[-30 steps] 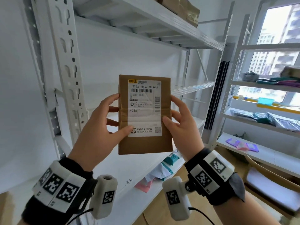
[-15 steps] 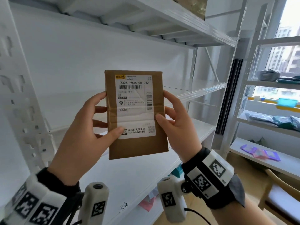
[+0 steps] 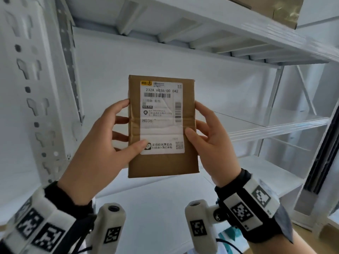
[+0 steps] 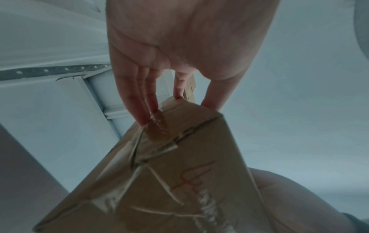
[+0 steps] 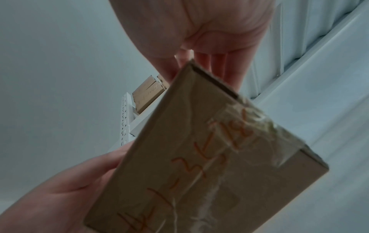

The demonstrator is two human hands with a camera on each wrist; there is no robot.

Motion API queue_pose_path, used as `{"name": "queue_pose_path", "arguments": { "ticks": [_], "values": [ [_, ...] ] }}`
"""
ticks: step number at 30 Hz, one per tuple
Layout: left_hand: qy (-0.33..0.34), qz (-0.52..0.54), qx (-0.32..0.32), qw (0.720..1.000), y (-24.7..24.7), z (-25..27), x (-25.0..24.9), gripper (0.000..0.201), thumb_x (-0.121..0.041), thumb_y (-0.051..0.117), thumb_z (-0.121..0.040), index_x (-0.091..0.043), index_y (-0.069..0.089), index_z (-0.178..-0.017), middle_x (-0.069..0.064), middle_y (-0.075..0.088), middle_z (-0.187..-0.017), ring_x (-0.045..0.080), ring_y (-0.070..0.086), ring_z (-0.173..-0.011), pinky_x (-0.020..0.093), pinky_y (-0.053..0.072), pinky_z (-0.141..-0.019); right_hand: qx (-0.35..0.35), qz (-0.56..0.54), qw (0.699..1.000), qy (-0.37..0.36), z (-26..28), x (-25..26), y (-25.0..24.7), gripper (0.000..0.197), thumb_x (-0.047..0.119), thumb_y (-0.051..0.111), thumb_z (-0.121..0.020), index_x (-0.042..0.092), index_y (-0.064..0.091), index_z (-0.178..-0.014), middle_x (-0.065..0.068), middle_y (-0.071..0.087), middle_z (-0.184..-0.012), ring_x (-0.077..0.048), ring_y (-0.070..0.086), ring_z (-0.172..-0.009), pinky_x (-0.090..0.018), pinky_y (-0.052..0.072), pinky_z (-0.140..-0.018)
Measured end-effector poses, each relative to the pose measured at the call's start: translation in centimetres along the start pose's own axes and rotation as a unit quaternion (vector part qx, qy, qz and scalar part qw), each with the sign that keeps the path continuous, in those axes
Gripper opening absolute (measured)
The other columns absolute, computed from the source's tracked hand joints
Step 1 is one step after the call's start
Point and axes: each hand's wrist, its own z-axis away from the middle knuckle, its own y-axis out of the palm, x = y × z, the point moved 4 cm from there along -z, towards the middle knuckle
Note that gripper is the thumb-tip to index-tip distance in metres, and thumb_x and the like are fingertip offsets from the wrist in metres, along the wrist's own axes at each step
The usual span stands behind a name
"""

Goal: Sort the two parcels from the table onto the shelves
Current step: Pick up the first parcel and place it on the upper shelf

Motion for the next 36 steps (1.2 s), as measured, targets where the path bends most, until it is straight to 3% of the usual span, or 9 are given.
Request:
{"name": "queue_pose_path", "arguments": {
  "ticks": [4, 7, 11, 16, 19, 21, 26, 31, 36],
  "values": [
    [-0.010, -0.025, -0.040, 0.999, 1.3, -0.7, -1.0, 0.067, -0.039, 0.068, -0.070, -0.060, 0.028, -0.119, -0.026, 0.051, -0.109, -0.005, 0.057, -0.089, 0.019, 0.046, -0.066, 0.043, -0.011, 0.999, -0.009, -2.1, -0.7, -1.1, 0.053, 0.011, 0.051, -0.091, 0.040, 0.039, -0.133, 0.002, 0.068, -0.112, -0.015, 0.071, -0.084, -0.042, 0.059, -0.078],
    [-0.026, -0.040, -0.065, 0.997, 2.2, -1.1, -1.8, 0.068, -0.044, 0.066, -0.066, -0.059, 0.029, -0.121, -0.030, 0.049, -0.105, -0.008, 0.057, -0.086, 0.018, 0.043, -0.068, 0.085, -0.032, 0.996, -0.005, -3.4, -1.4, -1.6, 0.061, 0.013, 0.054, -0.088, 0.037, 0.033, -0.139, 0.003, 0.067, -0.115, -0.014, 0.068, -0.096, -0.042, 0.057, -0.084],
    [-0.049, -0.073, -0.090, 0.992, 2.5, -2.7, -2.2, 0.074, -0.037, 0.069, -0.071, -0.049, 0.029, -0.132, -0.030, 0.048, -0.104, -0.002, 0.060, -0.083, 0.020, 0.045, -0.071, 0.130, -0.040, 0.991, 0.005, -5.6, -1.9, -1.6, 0.080, 0.021, 0.058, -0.072, 0.037, 0.025, -0.143, 0.004, 0.065, -0.119, -0.013, 0.064, -0.105, -0.041, 0.054, -0.091],
    [-0.067, -0.119, -0.093, 0.986, 2.0, -5.8, -2.4, 0.073, -0.034, 0.067, -0.076, -0.045, 0.027, -0.137, -0.014, 0.051, -0.113, 0.007, 0.063, -0.085, 0.034, 0.054, -0.079, 0.162, -0.040, 0.986, 0.006, -8.7, -1.7, -0.9, 0.078, 0.006, 0.059, -0.081, 0.030, 0.019, -0.144, 0.000, 0.058, -0.129, -0.016, 0.057, -0.117, -0.042, 0.051, -0.095],
    [-0.081, -0.129, -0.081, 0.985, 1.4, -7.9, -2.2, 0.071, -0.035, 0.066, -0.078, -0.045, 0.027, -0.137, -0.006, 0.051, -0.120, 0.013, 0.061, -0.098, 0.042, 0.054, -0.083, 0.163, -0.046, 0.985, 0.015, -10.7, -1.7, -0.5, 0.075, 0.005, 0.060, -0.082, 0.030, 0.022, -0.142, -0.003, 0.062, -0.122, -0.018, 0.061, -0.111, -0.043, 0.053, -0.093],
    [-0.097, -0.127, -0.070, 0.985, 1.2, -9.2, -2.0, 0.070, -0.034, 0.065, -0.079, -0.044, 0.028, -0.137, -0.005, 0.052, -0.121, 0.014, 0.057, -0.106, 0.041, 0.054, -0.082, 0.166, -0.041, 0.985, 0.028, -11.9, -1.9, -0.1, 0.074, 0.007, 0.061, -0.083, 0.031, 0.022, -0.141, -0.004, 0.064, -0.119, -0.020, 0.063, -0.105, -0.043, 0.054, -0.090],
    [-0.142, -0.106, -0.055, 0.983, 1.1, -11.8, -0.8, 0.069, -0.032, 0.064, -0.082, -0.040, 0.027, -0.139, -0.003, 0.060, -0.110, 0.013, 0.061, -0.095, 0.030, 0.051, -0.068, 0.175, -0.021, 0.982, 0.064, -14.3, -2.5, 0.7, 0.074, 0.010, 0.062, -0.083, 0.029, 0.023, -0.143, -0.007, 0.067, -0.113, -0.023, 0.066, -0.098, -0.044, 0.055, -0.088],
    [-0.193, -0.073, -0.044, 0.978, 1.2, -13.2, 1.2, 0.069, -0.031, 0.065, -0.081, -0.036, 0.029, -0.140, 0.000, 0.066, -0.110, 0.019, 0.064, -0.095, 0.037, 0.054, -0.079, 0.198, 0.017, 0.975, 0.095, -16.0, -3.0, 1.9, 0.072, 0.013, 0.062, -0.084, 0.029, 0.024, -0.144, -0.005, 0.061, -0.124, -0.024, 0.063, -0.104, -0.043, 0.054, -0.090],
    [-0.250, -0.053, -0.043, 0.966, 1.3, -13.5, 3.4, 0.064, -0.030, 0.063, -0.083, -0.036, 0.032, -0.139, 0.000, 0.063, -0.118, 0.018, 0.064, -0.089, 0.029, 0.052, -0.068, 0.234, 0.032, 0.963, 0.133, -16.6, -4.1, 3.2, 0.067, 0.014, 0.060, -0.086, 0.028, 0.028, -0.143, 0.000, 0.055, -0.131, -0.019, 0.060, -0.102, -0.037, 0.056, -0.084]
  ]
}}
